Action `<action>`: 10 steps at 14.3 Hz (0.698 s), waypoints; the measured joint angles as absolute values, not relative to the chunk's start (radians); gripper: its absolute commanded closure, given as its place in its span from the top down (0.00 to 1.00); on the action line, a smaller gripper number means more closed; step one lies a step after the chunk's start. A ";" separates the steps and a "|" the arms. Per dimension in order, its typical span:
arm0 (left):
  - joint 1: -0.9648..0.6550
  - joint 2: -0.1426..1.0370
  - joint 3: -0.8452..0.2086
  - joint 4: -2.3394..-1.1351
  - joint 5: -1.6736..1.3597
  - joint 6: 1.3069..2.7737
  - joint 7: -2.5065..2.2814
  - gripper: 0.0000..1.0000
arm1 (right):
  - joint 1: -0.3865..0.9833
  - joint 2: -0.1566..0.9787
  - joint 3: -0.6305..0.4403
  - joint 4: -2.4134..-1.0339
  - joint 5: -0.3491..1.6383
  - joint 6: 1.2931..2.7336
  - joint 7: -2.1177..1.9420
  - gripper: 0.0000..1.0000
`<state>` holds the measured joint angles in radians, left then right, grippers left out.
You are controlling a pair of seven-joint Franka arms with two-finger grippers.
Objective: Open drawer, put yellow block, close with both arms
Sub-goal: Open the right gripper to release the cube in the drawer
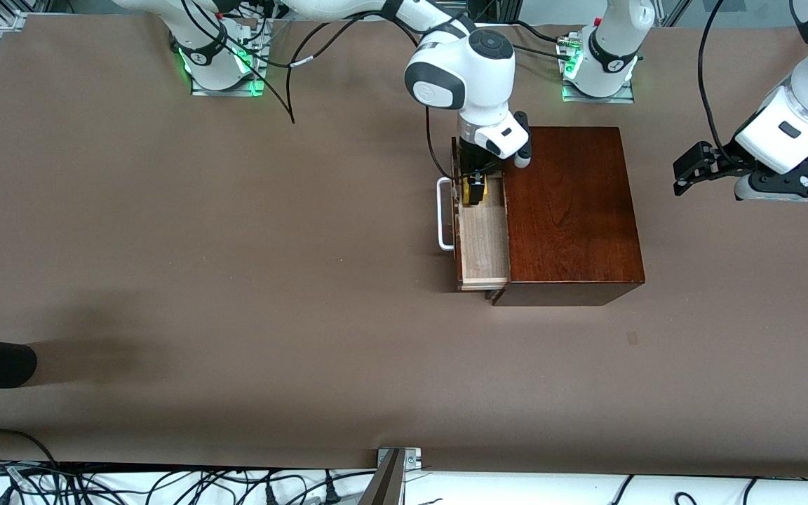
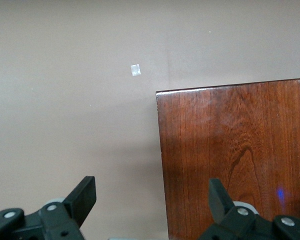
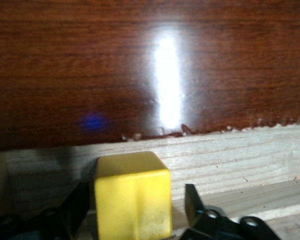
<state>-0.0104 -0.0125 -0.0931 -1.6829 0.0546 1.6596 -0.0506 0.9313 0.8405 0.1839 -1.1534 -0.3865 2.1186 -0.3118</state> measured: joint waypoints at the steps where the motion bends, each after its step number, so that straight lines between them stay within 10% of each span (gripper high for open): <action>1: -0.010 -0.012 -0.093 -1.683 0.055 1.660 -0.051 1.00 | 0.931 0.840 0.183 -1.146 -0.386 2.111 -0.312 1.00; 10: -0.014 -0.012 -0.098 -1.683 0.054 1.660 -0.048 1.00 | 0.770 0.634 0.178 -1.030 -0.275 1.911 -0.312 1.00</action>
<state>-0.0142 -0.0125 -0.0975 -1.6828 0.0542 1.6595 -0.0478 0.7695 0.6343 0.1781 -1.0298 -0.2750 1.9107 -0.3116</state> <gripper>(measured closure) 0.000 0.000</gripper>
